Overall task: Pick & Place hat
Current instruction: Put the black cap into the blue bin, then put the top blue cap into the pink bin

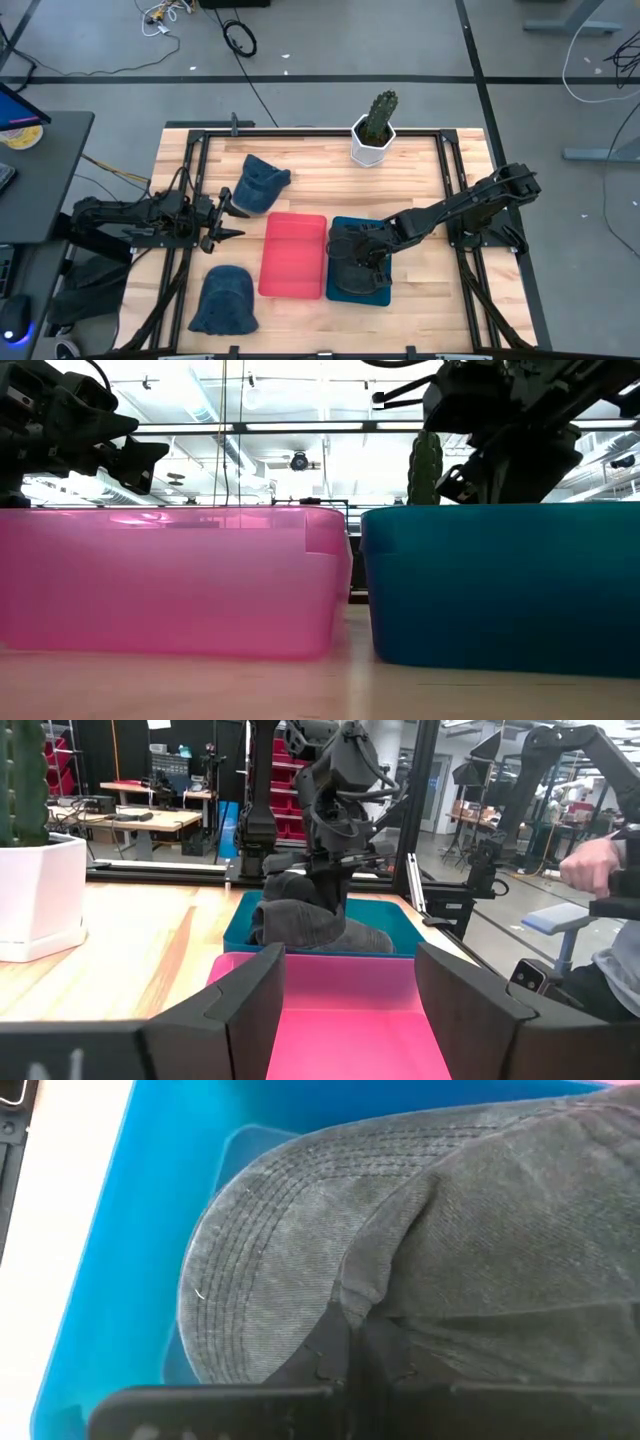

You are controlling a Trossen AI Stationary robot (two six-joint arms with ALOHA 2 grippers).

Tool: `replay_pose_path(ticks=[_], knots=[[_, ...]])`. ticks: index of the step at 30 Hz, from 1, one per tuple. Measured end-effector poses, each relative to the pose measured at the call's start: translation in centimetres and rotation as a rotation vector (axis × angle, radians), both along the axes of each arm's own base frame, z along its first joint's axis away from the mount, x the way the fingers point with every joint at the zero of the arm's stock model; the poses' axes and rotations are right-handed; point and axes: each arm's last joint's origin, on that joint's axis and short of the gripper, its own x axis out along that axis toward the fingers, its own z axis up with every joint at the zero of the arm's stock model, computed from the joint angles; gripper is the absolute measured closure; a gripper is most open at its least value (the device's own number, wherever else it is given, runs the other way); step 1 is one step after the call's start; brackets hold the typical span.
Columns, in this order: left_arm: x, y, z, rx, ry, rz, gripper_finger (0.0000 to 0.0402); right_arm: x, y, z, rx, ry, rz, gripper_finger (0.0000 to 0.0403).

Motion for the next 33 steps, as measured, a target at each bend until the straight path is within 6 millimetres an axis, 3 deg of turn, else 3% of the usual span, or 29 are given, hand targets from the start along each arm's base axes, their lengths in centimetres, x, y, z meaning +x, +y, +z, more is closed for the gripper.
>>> replay_pose_path(ticks=[5, 14, 24, 33], knots=[[0.0, 0.0, 0.0, 0.000, 0.000, 0.000, 0.0174, 0.3, 0.0, 0.0, -0.008, -0.037, 0.036, 0.0383], [0.0, 0.0, 0.0, 0.000, 0.000, 0.000, 0.0174, 0.2, -0.1, 0.7, -0.010, -0.080, 0.045, 0.0309], [0.0, 0.0, 0.0, 0.000, 0.000, 0.000, 0.0174, -1.5, -0.7, 4.8, 0.015, -0.206, 0.038, 0.0231], [0.0, 0.0, 0.0, 0.000, 0.000, 0.000, 0.0174, -3.3, -1.2, 9.4, 0.064, -0.424, 0.043, 0.0213]])
